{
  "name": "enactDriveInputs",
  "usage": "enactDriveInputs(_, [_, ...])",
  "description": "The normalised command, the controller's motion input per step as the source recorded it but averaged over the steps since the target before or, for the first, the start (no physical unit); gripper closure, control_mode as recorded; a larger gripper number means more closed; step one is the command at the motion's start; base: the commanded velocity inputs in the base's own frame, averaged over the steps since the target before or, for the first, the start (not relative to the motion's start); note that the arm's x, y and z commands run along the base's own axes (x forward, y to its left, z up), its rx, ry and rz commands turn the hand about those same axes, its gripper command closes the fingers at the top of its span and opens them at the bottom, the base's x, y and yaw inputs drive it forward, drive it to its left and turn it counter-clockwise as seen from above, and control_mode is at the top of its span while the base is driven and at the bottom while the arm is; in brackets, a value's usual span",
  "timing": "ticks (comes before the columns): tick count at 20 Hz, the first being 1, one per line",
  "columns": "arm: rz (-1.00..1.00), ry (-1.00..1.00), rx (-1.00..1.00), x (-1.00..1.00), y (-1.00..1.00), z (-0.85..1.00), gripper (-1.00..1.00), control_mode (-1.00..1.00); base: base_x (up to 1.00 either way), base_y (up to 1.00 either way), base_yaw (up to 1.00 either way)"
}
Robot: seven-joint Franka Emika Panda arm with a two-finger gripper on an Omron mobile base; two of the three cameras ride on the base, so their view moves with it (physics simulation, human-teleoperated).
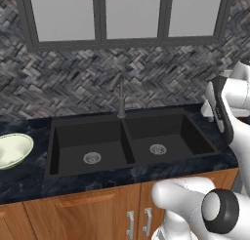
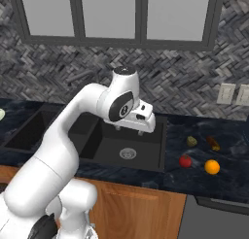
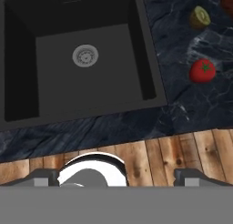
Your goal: There is a mixed pile of frozen fruits and vegetables on the counter. Locate all the frozen vegetables and place the items in a bowl on the counter. Take all the frozen fruits and defrost them in a running sink.
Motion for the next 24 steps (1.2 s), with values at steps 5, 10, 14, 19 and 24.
enactDriveInputs(5, [-0.03,0.07,0.00,0.00,-0.37,-0.08,-1.00,-1.00,0.00,0.00,0.00])
enactDriveInputs(10, [-0.02,0.03,0.00,0.00,-0.36,-0.09,-1.00,-1.00,0.00,0.00,0.00])
enactDriveInputs(14, [0.00,0.00,0.00,0.00,-0.31,-0.14,-1.00,-1.00,0.00,0.00,0.00])
enactDriveInputs(19, [0.00,0.00,0.00,0.00,-0.25,-0.15,-1.00,-1.00,0.00,0.00,0.00])
enactDriveInputs(24, [0.00,0.00,0.00,0.00,-0.26,-0.11,-1.00,-1.00,0.00,0.00,0.00])
